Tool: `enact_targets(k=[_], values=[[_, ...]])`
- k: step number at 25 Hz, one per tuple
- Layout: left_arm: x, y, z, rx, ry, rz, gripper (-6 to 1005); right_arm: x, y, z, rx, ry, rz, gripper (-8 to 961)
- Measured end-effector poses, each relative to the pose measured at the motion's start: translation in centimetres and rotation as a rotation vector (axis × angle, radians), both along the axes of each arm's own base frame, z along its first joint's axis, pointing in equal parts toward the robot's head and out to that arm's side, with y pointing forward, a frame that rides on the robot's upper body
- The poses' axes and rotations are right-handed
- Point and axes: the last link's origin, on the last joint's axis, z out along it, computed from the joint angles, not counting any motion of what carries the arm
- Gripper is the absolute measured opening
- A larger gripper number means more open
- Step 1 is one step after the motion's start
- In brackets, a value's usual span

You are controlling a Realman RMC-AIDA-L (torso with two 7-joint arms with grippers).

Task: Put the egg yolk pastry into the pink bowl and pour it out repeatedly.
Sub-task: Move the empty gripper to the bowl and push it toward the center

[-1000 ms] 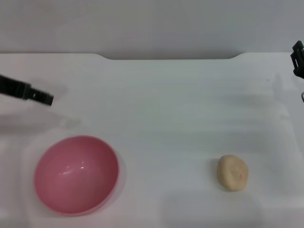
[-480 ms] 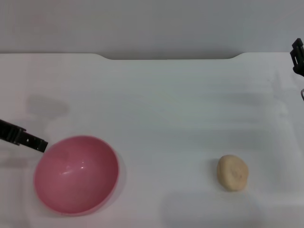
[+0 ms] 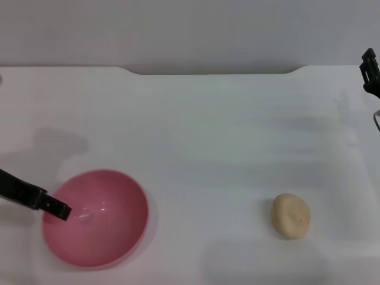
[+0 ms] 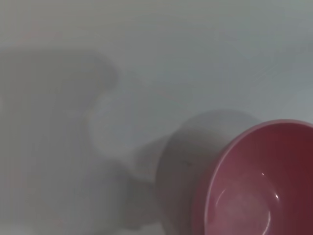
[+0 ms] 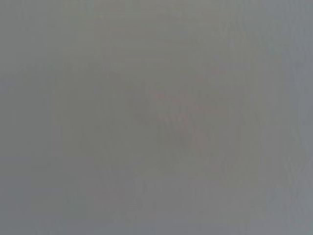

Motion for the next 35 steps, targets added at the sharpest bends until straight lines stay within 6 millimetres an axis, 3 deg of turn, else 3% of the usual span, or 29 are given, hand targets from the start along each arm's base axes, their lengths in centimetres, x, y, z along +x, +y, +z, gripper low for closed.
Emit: enact_targets(k=[15, 31, 35], values=[[-0.9, 1.2, -3.8, -0.071, 0.008, 0.023, 753, 0.1, -0.3, -0.1, -0.001, 0.004, -0.002, 419], [-0.8, 1.6, -3.9, -0.081, 0.016, -0.016, 434, 0.1, -0.1, 0.1, 0.008, 0.002, 0.000, 411], [-0.8, 1.5, -3.9, -0.085, 0.016, -0.014, 239, 0.0, 0.0, 0.1, 0.009, 0.001, 0.002, 409]])
